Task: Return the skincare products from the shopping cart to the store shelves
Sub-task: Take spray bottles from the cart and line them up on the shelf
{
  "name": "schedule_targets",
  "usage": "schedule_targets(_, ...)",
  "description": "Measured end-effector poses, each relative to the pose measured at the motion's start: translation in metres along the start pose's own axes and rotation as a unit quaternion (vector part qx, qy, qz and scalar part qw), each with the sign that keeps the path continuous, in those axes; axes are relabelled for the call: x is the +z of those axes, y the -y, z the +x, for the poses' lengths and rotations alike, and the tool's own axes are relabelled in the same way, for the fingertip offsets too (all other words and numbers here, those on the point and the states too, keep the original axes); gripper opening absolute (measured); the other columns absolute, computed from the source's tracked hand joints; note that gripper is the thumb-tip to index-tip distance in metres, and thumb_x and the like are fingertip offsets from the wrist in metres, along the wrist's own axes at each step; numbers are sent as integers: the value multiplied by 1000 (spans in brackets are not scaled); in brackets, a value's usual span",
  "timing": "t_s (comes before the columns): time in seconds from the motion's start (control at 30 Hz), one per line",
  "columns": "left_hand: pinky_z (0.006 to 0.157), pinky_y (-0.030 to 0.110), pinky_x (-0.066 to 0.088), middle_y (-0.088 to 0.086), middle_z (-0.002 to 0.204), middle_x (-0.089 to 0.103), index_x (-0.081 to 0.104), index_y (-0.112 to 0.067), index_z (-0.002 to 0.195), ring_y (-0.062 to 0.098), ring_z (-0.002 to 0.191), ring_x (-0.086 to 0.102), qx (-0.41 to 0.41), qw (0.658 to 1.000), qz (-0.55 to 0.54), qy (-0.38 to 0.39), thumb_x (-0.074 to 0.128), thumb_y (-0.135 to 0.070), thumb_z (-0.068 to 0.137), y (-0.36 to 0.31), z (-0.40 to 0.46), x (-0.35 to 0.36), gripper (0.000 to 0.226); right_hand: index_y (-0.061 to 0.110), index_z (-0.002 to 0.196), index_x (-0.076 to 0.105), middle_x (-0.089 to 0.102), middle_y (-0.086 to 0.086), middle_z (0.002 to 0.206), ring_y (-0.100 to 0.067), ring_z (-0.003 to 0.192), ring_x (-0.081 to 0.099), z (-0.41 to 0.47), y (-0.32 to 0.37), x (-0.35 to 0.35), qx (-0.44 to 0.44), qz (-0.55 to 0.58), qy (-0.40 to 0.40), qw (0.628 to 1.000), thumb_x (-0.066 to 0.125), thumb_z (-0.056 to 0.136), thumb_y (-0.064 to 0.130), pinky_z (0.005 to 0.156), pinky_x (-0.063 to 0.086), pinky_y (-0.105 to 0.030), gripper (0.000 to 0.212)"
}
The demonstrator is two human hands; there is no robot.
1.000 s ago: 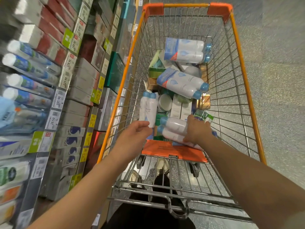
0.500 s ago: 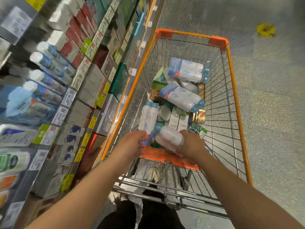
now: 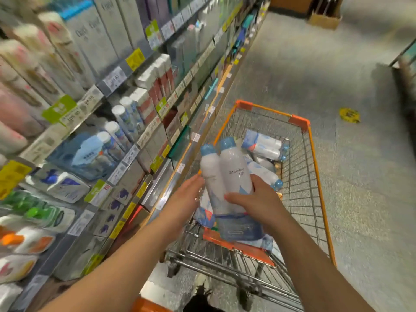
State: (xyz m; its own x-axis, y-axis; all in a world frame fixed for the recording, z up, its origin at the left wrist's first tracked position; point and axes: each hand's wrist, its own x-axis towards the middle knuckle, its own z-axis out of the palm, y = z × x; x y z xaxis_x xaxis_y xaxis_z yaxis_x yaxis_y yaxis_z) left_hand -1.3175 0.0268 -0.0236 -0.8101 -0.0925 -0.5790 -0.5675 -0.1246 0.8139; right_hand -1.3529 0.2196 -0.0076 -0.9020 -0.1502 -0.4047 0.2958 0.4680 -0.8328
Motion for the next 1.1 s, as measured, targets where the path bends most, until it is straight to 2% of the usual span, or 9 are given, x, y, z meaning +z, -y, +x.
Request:
schedule_targets(0.07, 97, 33, 51, -13, 131, 68, 58, -37, 138, 6, 118, 64, 33, 999, -23, 10, 45, -59, 102, -9, -8, -9, 44, 37, 107, 64, 73, 18, 98, 4, 80, 70, -7, 26, 9, -14, 33, 16, 999, 88, 78, 31, 74, 57, -29, 38)
schedule_targets(0.17, 89, 39, 57, -8, 126, 72, 56, -41, 138, 16, 111, 71, 81, 994, -74, -6, 37, -55, 106, -24, -23, -24, 40, 31, 114, 67, 78, 10, 101, -8, 86, 76, -15, 59, 26, -24, 80, 35, 996, 90, 77, 31, 81, 63, -45, 44)
schedule_targets(0.27, 74, 32, 59, -11, 122, 74, 56, -43, 138, 9, 102, 74, 137, 985, -99, -27, 37, -53, 106, -41, -42, -45, 38, 27, 115, 69, 79, 5, 105, -17, 92, 77, -23, 87, 42, -41, 106, 61, 992, 87, 80, 31, 87, 62, -51, 40)
schedule_targets(0.4, 106, 54, 49, -4, 139, 66, 47, -46, 148, 23, 123, 66, 221, 962, -159, -19, 52, -63, 98, -51, -65, -75, 53, 20, 119, 70, 79, -1, 108, -24, 98, 77, -36, 122, 69, -66, 157, 98, 981, 85, 83, 30, 93, 59, -53, 41)
schedule_targets(0.57, 113, 61, 40, -2, 149, 57, 38, -47, 153, 31, 133, 58, 271, 938, -213, -26, 59, -60, 93, -56, -96, -117, 65, 21, 117, 70, 80, 3, 102, -18, 94, 77, -54, 164, 110, -121, 181, 124, 968, 72, 78, 53, 84, 62, -40, 50)
schedule_targets(0.77, 97, 51, 56, 3, 138, 66, 41, -40, 150, 31, 120, 67, 319, 916, -220, -104, 68, -39, 89, -66, -150, -170, 67, 22, 123, 66, 79, 0, 111, -22, 103, 75, -77, 208, 168, -130, 197, 192, 953, 56, 70, 74, 96, 57, -47, 75)
schedule_targets(0.83, 92, 53, 58, 4, 133, 69, 43, -43, 148, 32, 115, 70, 331, 908, -215, -140, 75, -34, 84, -69, -170, -189, 72, 22, 124, 67, 79, -1, 110, -23, 103, 76, -84, 223, 183, -131, 195, 224, 946, 49, 78, 74, 98, 57, -48, 72)
schedule_targets(0.9, 88, 51, 59, 1, 128, 72, 46, -46, 145, 31, 111, 72, 351, 898, -203, -171, 83, -35, 79, -71, -189, -207, 76, 23, 123, 66, 80, 1, 107, -19, 100, 77, -95, 238, 195, -149, 182, 267, 935, 43, 89, 65, 88, 60, -39, 58)
schedule_targets(1.1, 83, 43, 62, -6, 126, 72, 48, -57, 138, 24, 110, 73, 397, 866, -166, -254, 85, -42, 77, -77, -244, -251, 73, 27, 124, 63, 78, 7, 109, -12, 101, 75, -123, 275, 231, -233, 109, 329, 909, 51, 79, 63, 83, 58, -32, 59)
